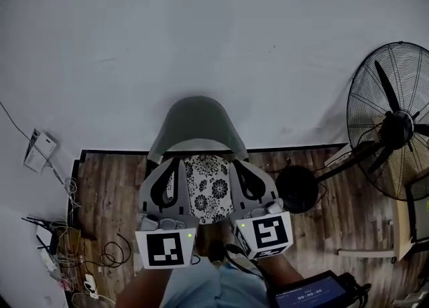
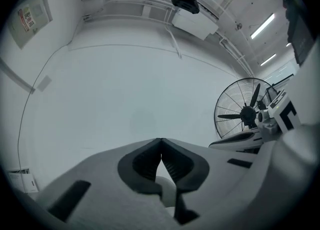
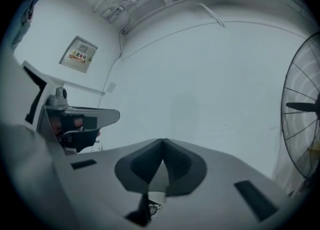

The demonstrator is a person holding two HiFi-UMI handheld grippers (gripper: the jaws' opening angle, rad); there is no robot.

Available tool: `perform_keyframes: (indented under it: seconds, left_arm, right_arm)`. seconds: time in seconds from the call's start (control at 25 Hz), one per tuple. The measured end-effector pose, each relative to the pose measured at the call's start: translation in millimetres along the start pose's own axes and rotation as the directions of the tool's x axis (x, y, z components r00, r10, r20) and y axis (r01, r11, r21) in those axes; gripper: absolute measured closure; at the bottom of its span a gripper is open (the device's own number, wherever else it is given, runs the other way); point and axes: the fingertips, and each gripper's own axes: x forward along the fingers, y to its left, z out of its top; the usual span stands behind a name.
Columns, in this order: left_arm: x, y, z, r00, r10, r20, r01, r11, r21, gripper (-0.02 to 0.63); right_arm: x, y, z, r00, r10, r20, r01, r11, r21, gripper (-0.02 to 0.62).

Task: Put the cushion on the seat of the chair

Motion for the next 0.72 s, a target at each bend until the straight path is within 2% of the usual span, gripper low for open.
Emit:
perform_keyframes:
  seconds: [0.72]
  left_arm:
    - [-10.8, -17.3, 1.4, 1.000, -0.025, 0.000, 0.025, 0.999, 0.022, 0.597]
  right_arm:
    - [-20.5, 5.2, 11.8, 0.999, -0.008, 0.034, 0.010, 0.999, -0.045, 0.591]
